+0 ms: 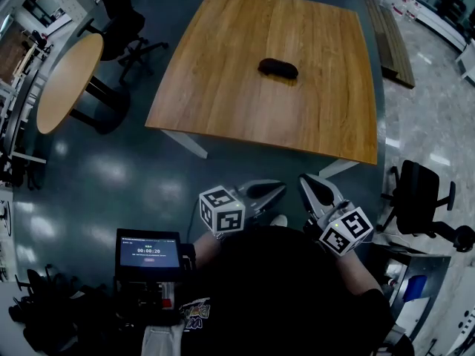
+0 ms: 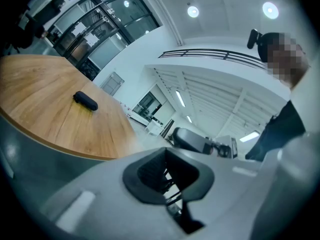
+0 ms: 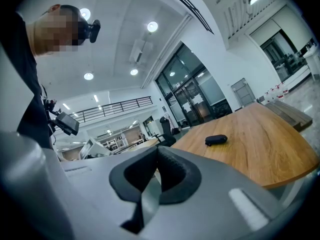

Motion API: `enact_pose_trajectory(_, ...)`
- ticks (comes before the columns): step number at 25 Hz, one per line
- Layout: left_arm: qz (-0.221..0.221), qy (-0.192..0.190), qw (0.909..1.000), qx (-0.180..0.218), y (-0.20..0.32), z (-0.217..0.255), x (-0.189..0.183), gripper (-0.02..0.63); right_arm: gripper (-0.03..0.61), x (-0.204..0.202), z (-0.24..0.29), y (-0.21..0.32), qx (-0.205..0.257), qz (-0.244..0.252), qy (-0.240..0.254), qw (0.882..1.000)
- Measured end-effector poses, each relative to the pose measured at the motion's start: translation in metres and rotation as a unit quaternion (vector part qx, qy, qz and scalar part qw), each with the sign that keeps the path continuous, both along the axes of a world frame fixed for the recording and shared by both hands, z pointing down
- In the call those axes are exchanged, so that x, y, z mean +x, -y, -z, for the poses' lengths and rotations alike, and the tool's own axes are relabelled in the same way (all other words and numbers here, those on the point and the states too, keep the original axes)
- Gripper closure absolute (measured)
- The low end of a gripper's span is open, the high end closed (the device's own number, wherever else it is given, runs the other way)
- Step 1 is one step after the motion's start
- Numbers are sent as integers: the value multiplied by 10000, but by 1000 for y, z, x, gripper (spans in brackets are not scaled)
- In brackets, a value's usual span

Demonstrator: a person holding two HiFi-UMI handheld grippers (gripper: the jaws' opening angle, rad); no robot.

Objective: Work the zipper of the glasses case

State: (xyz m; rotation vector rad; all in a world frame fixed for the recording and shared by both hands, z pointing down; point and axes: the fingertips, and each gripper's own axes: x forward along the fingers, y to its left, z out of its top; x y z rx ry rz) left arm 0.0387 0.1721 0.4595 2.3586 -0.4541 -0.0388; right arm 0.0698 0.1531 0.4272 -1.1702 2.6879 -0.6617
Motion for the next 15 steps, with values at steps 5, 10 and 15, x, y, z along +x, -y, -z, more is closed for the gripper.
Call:
enact_pose_trajectory(5,-15,12,10000,14,-1,2,-1,615,574,-4,3,-2,55,45,-43,10000)
enact_pose_trajectory(10,-31,11,10000,-28,-1,0,-2,615,574,-4,3,-2,61,31,-57,10000)
enact_pose_trajectory(15,-55,37,10000,-21,-1,-1,1,615,574,-4,2,-2,84,53,-56,9999)
